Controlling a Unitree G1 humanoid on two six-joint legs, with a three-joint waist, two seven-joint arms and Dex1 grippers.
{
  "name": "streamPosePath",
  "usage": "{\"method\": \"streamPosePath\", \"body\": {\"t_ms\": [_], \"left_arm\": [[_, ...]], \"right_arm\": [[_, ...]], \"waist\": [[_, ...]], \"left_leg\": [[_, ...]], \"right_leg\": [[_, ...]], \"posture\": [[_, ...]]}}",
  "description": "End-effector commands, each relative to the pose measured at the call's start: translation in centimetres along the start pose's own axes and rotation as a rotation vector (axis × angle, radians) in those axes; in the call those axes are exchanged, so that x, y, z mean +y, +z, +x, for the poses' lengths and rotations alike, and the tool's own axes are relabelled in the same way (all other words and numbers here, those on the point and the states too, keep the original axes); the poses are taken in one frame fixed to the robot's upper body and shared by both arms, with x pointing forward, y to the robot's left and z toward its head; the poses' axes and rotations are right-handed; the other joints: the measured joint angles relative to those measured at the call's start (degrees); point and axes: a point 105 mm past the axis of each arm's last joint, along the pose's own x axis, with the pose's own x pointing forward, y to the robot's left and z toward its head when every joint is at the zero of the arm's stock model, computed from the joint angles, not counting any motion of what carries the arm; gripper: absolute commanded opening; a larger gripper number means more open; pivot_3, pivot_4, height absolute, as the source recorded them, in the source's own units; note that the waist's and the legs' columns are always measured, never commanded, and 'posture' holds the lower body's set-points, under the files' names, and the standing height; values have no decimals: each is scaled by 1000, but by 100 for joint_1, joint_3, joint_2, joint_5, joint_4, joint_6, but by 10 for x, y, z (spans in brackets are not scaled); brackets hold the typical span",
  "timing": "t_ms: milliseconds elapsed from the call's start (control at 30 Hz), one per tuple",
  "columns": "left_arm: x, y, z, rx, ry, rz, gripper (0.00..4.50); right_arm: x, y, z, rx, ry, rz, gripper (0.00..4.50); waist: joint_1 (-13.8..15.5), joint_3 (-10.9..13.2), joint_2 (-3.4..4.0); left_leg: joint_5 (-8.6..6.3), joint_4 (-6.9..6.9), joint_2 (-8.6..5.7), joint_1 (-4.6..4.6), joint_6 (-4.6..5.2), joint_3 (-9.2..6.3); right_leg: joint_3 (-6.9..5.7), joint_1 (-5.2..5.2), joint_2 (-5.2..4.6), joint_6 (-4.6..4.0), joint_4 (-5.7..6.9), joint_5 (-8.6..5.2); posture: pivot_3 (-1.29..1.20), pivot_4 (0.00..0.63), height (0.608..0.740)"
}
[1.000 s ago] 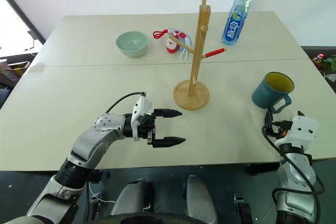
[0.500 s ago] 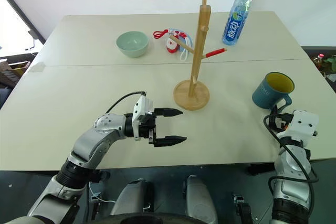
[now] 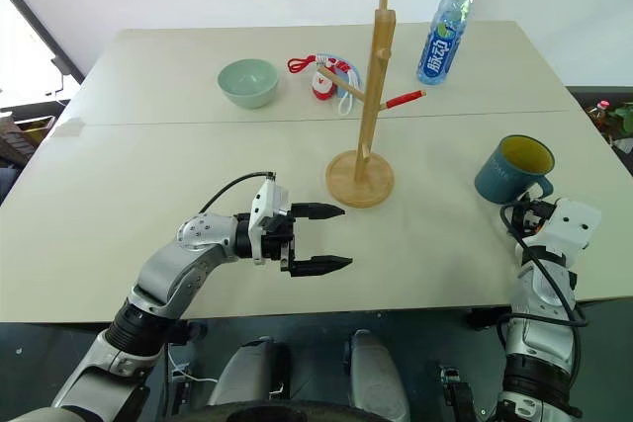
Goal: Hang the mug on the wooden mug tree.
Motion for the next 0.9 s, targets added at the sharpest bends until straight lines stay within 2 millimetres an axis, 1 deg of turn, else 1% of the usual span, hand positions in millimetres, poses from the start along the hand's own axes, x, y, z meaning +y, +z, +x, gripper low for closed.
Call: {"method": "streamPosePath", "body": {"t_ms": [33, 133, 267, 333, 433, 533, 600, 667, 767, 833, 900], "left_arm": [[-3, 12, 3, -31, -10, 48, 4500], [-2, 12, 3, -31, -6, 48, 4500], [-2, 12, 3, -32, -2, 48, 4500], [-1, 12, 2, -33, 0, 48, 4500], [0, 11, 1, -29, 6, 50, 4500], [2, 11, -1, -25, 13, 54, 4500], [5, 11, -4, -21, 27, 62, 4500], [10, 12, -7, -19, 44, 66, 4500], [16, 12, -13, -15, 61, 72, 4500], [21, 14, -17, -16, 75, 76, 4500], [26, 16, -20, -24, 89, 79, 4500]], "right_arm": [[-1, 6, 2, -20, -1, 42, 1485], [3, 7, 1, -23, 8, 60, 13], [8, 10, 1, -34, 21, 62, 13], [14, 12, 0, -41, 63, 28, 13], [27, 21, -6, -80, 186, -130, 13], [35, 31, -12, -120, 280, -253, 13], [46, 46, -20, -191, 415, -380, 13], [64, 67, -33, -277, 588, -448, 13], [81, 88, -47, -334, 792, -535, 13], [91, 99, -53, -349, 916, -599, 13], [98, 111, -53, -365, 981, -613, 13]], "waist": [[8, 0, 0], [5, 0, 0], [-1, 0, -1], [-2, 0, 0], [-5, 0, 0], [-4, 0, 0], [3, 0, 1], [-1, 1, 1], [-6, 2, 0], [9, 4, -4], [12, 7, -9]], "left_leg": [[0, 0, 0, -1, 0, -1], [0, 0, 0, -1, 0, 0], [0, 0, 0, 1, 0, 0], [0, 0, 1, 1, 0, 0], [0, 0, 0, 1, 0, 0], [0, 0, 0, 1, 0, 0], [0, 0, -1, 2, 0, 0], [0, 0, -5, 2, 0, 1], [0, 1, -5, 3, 0, 1], [0, 2, -6, 4, 0, 1], [0, 4, -5, 4, 0, 0]], "right_leg": [[0, 0, 0, 0, 0, 0], [0, 0, -1, 0, 0, 0], [0, 1, 0, 0, 0, 0], [0, 1, 0, 0, 0, 0], [0, 0, 0, 0, 0, 0], [0, 1, 1, 0, 0, 0], [0, 1, 2, 1, 0, 0], [0, 0, 2, 1, 0, 0], [-1, 1, 5, 2, 0, -1], [-1, 1, 5, 3, 2, -1], [-4, 3, 8, 2, 1, 0]], "posture": [[0, 150, 740], [0, 150, 740], [0, 150, 740], [0, 150, 740], [0, 150, 740], [0, 150, 740], [0, 150, 740], [0, 150, 740], [0, 150, 740], [0, 150, 740], [0, 150, 740]]}}
